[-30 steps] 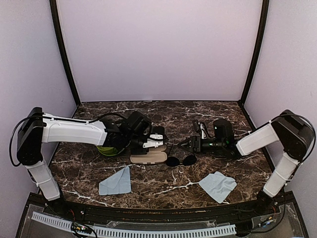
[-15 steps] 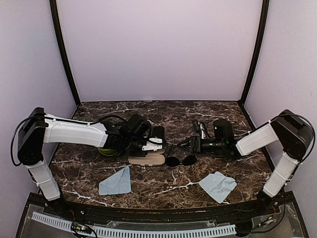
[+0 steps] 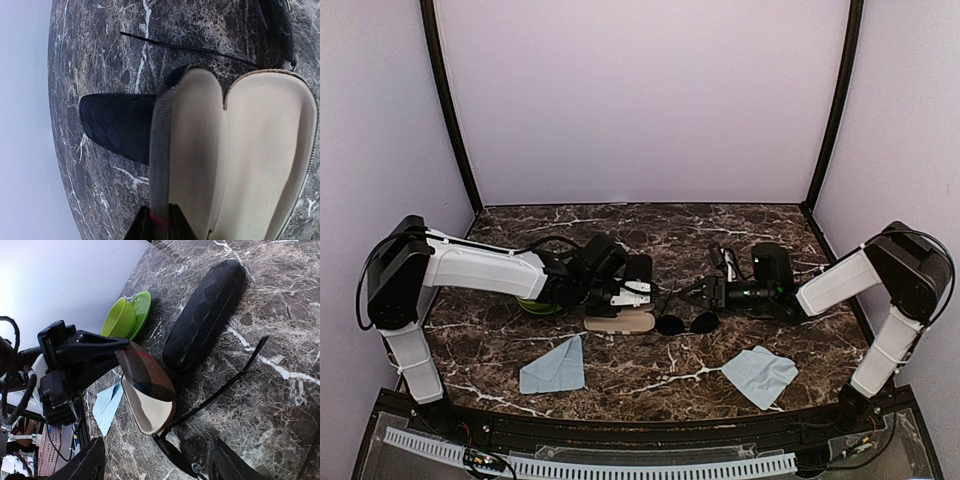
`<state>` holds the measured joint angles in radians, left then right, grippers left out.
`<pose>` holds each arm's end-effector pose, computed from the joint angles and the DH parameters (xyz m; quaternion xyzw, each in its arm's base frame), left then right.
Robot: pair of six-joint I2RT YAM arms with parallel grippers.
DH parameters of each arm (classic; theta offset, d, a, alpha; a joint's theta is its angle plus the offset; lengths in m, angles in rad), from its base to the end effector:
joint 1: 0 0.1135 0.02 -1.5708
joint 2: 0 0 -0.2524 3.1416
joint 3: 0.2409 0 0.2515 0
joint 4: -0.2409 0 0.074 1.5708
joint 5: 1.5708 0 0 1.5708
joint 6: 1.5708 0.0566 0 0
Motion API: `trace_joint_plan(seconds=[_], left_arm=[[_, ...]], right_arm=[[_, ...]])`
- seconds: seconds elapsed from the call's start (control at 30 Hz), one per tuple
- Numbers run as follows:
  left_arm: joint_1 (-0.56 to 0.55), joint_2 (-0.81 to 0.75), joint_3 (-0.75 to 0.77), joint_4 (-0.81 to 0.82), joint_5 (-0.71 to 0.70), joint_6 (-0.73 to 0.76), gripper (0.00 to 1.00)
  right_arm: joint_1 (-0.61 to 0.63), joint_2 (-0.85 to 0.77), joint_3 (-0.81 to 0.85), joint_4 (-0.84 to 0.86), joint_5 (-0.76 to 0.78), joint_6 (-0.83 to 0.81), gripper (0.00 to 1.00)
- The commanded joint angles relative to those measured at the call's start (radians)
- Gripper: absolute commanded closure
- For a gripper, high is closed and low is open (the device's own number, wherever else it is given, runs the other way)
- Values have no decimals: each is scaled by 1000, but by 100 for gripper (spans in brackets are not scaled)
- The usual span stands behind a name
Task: Organize the sunglasses
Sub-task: Adjust the opened sunglasses case at the center of the board.
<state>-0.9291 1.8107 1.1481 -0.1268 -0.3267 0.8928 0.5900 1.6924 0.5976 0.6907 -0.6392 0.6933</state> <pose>0.2536 -0.3090 0.1651 0.6829 0.6082 0.1435 0.3784 0.2518 0.2092 0.1275 -0.1319 0.8002 0.5231 0.2620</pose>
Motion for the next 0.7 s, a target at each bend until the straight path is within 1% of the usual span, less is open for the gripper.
trace_joint_plan(seconds=[0.0, 0.33, 0.43, 0.53, 0.67], left_arm=[[9, 5, -7, 47, -24, 8, 83], [14, -27, 1, 42, -33, -8, 69], [13, -44, 10, 9, -29, -39, 66], [13, -74, 15, -20, -23, -81, 64], [11, -118, 19, -81, 9, -175, 61]], right_arm=[[4, 13, -12, 59, -15, 12, 30], [4, 17, -21, 74, -19, 23, 30], [3, 10, -22, 74, -21, 23, 30], [3, -7, -16, 43, -15, 3, 30], [3, -45, 10, -56, 12, -51, 30]])
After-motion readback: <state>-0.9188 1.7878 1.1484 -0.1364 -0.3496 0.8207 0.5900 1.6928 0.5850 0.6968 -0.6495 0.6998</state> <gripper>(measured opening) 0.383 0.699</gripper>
